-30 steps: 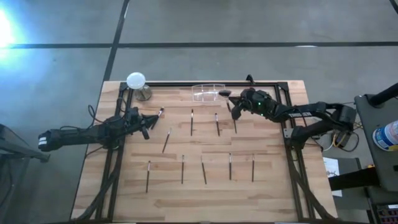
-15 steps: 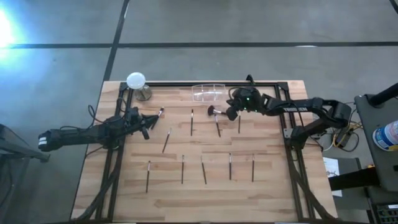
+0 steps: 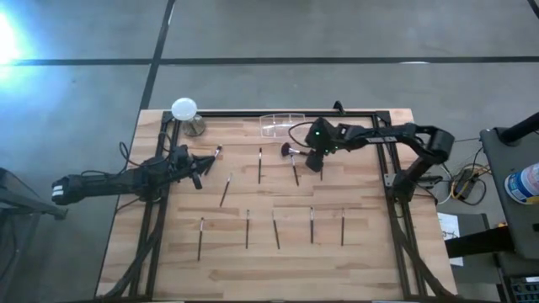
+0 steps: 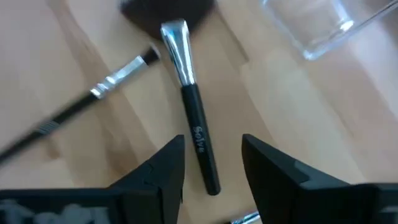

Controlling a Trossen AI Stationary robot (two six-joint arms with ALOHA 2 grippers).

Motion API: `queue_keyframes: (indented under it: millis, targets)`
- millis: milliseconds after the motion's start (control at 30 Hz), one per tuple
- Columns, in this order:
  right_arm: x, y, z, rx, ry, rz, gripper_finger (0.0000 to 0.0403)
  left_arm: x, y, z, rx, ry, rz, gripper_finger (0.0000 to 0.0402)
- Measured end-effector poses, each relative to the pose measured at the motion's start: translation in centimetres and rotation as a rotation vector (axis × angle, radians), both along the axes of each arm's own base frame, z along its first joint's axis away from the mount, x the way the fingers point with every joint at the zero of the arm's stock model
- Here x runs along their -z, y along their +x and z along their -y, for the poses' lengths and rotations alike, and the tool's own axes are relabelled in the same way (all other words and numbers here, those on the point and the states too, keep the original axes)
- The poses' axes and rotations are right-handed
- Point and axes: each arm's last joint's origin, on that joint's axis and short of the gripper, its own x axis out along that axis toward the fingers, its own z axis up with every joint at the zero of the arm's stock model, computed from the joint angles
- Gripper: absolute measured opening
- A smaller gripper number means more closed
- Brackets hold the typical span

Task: Pick & Place Makeup Brushes
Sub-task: Put the black highlighter brush into the transparent organizer

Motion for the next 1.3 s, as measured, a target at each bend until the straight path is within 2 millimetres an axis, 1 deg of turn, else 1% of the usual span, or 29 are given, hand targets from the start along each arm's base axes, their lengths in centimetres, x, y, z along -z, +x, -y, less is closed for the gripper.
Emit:
queue_keyframes:
  millis: [100,233,333,467,600,733,867,1000,1067,1133,1300]
  targets:
    - [0.6,0.8,0.4,-0.024,0.015,-0.053,0.0149,0.0,0.0,0.0,0.0,-0.001,0.0,0.0]
    - [1.3,1.5,0.8,-0.047,0.032,-0.112,0.0128,0.0,0.0,0.0,0.002,-0.001,0.0,0.0]
    - [1.5,2.0,1.0,-0.059,0.035,-0.121,0.0104,0.0,0.0,0.0,-0.003,-0.001,0.0,0.0]
    - [1.8,2.2,1.1,-0.089,0.057,-0.123,0.0062,0.0,0.0,-0.1,-0.018,0.001,-0.001,0.0]
    - [1.6,2.2,1.0,-0.102,0.059,-0.113,0.003,0.1,0.0,-0.1,-0.027,0.003,-0.006,0.0]
    - [0.7,2.0,0.9,-0.102,0.042,-0.082,0.0029,0.0,0.0,-0.1,-0.032,-0.019,0.009,0.0]
    - [-1.5,1.5,0.5,-0.094,-0.007,0.019,0.003,-0.1,0.0,-0.1,-0.033,-0.02,0.028,0.0]
    - [-2.8,0.6,-0.2,-0.082,-0.057,0.129,0.003,-0.5,0.1,-0.1,-0.032,-0.014,0.067,0.0]
    - [-3.6,0.4,-0.6,-0.083,-0.105,0.235,0.003,-0.7,0.1,-0.1,-0.031,-0.01,0.084,0.0]
    - [-3.8,0.0,-1.1,-0.076,-0.137,0.334,0.0029,-0.9,0.2,-0.1,-0.019,-0.008,0.102,0.0]
    - [-4.8,0.0,-2.2,-0.096,-0.2,0.644,0.0029,-1.8,0.6,0.0,0.021,0.009,0.193,0.0]
